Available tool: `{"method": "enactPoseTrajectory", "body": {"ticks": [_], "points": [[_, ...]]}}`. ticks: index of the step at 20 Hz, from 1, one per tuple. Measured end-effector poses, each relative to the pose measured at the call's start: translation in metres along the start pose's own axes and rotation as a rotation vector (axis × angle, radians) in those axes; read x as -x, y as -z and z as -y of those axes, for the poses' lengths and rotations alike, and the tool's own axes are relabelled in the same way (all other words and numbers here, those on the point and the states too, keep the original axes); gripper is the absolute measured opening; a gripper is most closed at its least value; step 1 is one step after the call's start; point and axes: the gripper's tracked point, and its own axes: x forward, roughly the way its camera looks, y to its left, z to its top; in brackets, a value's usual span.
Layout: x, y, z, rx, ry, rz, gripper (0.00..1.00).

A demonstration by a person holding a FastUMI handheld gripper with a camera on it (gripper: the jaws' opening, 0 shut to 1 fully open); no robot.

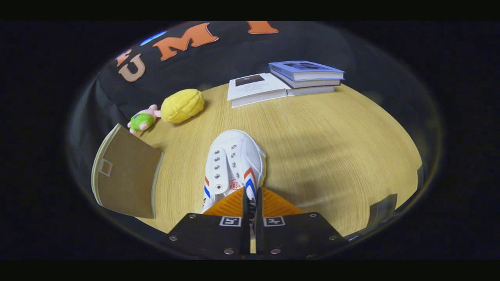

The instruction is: Open the storage box then place both shoes into the box .Put the left shoe in first, then the right shoe, with the right side of both shoes facing outward in a uniform manner.

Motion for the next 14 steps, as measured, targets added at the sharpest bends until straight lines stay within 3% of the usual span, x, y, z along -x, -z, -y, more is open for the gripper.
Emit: {"method": "enactPoseTrajectory", "body": {"ticks": [4, 8, 14], "points": [[0.026, -0.023, -0.038, -0.042, -0.075, 0.058, 0.06], [0.058, -0.048, -0.096, 0.008, -0.143, 0.145, 0.06], [0.1, -0.068, -0.216, 0.07, -0.341, 0.212, 0.06]]}}
